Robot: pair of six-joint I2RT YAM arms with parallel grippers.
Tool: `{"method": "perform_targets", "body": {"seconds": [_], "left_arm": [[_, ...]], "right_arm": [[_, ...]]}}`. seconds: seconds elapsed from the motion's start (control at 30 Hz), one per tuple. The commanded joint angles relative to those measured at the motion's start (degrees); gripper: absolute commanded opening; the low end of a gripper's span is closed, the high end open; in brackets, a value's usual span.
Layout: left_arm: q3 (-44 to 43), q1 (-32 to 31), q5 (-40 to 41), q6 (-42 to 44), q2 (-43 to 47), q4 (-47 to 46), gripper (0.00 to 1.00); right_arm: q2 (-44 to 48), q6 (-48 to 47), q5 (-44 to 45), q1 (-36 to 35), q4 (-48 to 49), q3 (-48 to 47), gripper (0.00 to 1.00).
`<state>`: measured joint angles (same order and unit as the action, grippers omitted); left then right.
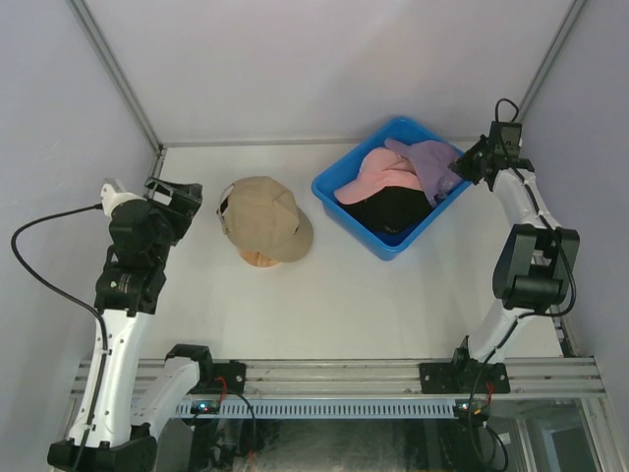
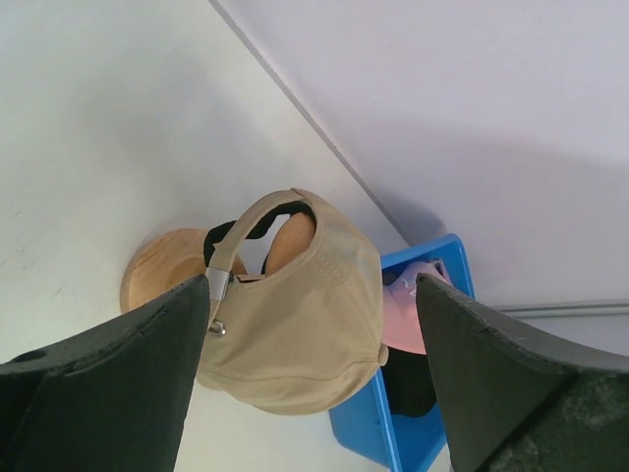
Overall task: Stack the hats
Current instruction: Pick up the hat from the bin.
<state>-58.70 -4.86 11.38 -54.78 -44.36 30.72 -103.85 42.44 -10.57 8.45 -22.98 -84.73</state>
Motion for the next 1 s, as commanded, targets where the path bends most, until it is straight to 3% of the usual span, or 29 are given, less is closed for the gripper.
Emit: {"method": "perform_targets", "body": {"seconds": [0.0,0.33,0.7,0.97], "left_arm": [[-5.3,-0.9,-1.3,2.1,0.8,-0.6,0.89],[-13.8,-5.6,-5.3,6.9,-3.1,0.3,0.89],[-21.5,-20.5,-7.7,14.3,-10.7,0.3,0.89],[-21.1,-31.4,-8.7,17.1,-13.3,-5.1,0.93]], "right_arm": [[8.4,-2.3,1.6,-1.2,2.4,-0.8,0.03],[16.3,-2.8,0.9,-1.6,2.5,1.5,0.02],[25.3,-0.3,-0.3,-5.4,2.9,1.3,0.01],[30.3,4.7,2.1,-14.9,4.6,1.3,0.01]]}}
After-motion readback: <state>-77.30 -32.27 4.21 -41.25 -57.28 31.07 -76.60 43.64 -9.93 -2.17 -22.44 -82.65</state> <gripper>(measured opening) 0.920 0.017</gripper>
